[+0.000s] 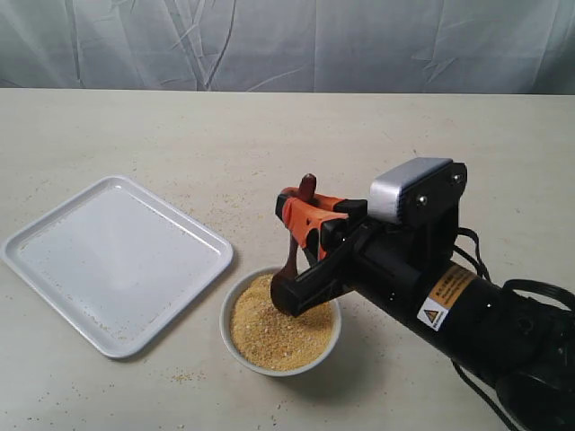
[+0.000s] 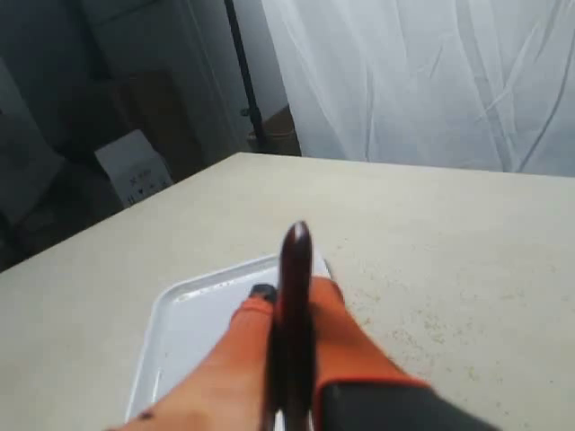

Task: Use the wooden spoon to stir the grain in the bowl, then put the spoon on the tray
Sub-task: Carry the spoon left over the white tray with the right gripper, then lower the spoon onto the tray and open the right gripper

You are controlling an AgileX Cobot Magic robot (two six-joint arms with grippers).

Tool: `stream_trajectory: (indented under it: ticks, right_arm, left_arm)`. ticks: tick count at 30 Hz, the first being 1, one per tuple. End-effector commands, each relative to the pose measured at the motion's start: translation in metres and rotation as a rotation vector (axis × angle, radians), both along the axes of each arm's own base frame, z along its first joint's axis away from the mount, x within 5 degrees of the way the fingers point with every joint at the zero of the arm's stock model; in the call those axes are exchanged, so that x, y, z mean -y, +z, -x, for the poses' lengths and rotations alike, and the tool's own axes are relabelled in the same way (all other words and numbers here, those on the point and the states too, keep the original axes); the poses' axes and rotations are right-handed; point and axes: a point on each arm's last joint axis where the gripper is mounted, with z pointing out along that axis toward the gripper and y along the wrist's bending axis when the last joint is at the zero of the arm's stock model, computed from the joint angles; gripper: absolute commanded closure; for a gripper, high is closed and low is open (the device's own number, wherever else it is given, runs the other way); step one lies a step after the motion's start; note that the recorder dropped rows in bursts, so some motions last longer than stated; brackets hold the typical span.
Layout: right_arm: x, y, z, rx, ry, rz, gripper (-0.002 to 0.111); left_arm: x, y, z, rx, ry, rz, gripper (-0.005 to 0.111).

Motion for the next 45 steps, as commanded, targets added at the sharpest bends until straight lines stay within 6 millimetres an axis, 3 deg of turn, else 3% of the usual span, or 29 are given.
stream_trajectory:
  ticks: [1, 7, 10, 15, 18, 23, 26, 31, 35, 39, 41, 45]
  right_arm:
    - [0.003, -0.002, -0.002, -0.017, -0.039, 0.026, 0.109]
    - [-0.012, 0.024, -0.015, -0.118, -0.063, 0.038, 0.109]
    - [-0.035, 0.046, -0.026, -0.243, -0.007, 0.166, 0.109]
    - [-0.081, 0.104, -0.050, -0.389, 0.091, 0.301, 0.109]
    - [-0.109, 0.124, -0.065, -0.466, 0.134, 0.361, 0.109]
    - [-0.162, 0.110, -0.094, -0.640, 0.203, 0.442, 0.109]
    - [-0.196, 0.088, -0.112, -0.698, 0.276, 0.469, 0.109]
    - [-0.241, 0.029, -0.136, -0.806, 0.342, 0.480, 0.109]
    - [-0.261, 0.000, -0.146, -0.855, 0.371, 0.430, 0.109]
    - [-0.270, -0.024, -0.154, -0.860, 0.362, 0.417, 0.108]
    - [-0.271, -0.029, -0.157, -0.847, 0.350, 0.416, 0.099]
    - [-0.268, -0.036, -0.161, -0.800, 0.323, 0.467, 0.068]
  left_arm:
    - [0.000, -0.001, 0.000, 0.007, 0.004, 0.001, 0.107]
    - [0.000, -0.001, 0.000, 0.007, 0.004, 0.001, 0.107]
    - [0.000, -0.001, 0.000, 0.007, 0.004, 0.001, 0.107]
    - [0.000, -0.001, 0.000, 0.007, 0.004, 0.001, 0.107]
    - [0.000, -0.001, 0.000, 0.007, 0.004, 0.001, 0.107]
    - [0.000, -0.001, 0.000, 0.007, 0.004, 0.001, 0.107]
    - [0.000, -0.001, 0.000, 0.007, 0.004, 0.001, 0.107]
    - [0.000, -0.001, 0.000, 0.007, 0.004, 0.001, 0.107]
    - [0.000, -0.001, 0.000, 0.007, 0.004, 0.001, 0.107]
    - [0.000, -0.001, 0.000, 0.007, 0.004, 0.001, 0.107]
    - [0.000, -0.001, 0.000, 0.007, 0.004, 0.001, 0.107]
    - [0.000, -0.001, 0.000, 0.007, 0.004, 0.001, 0.107]
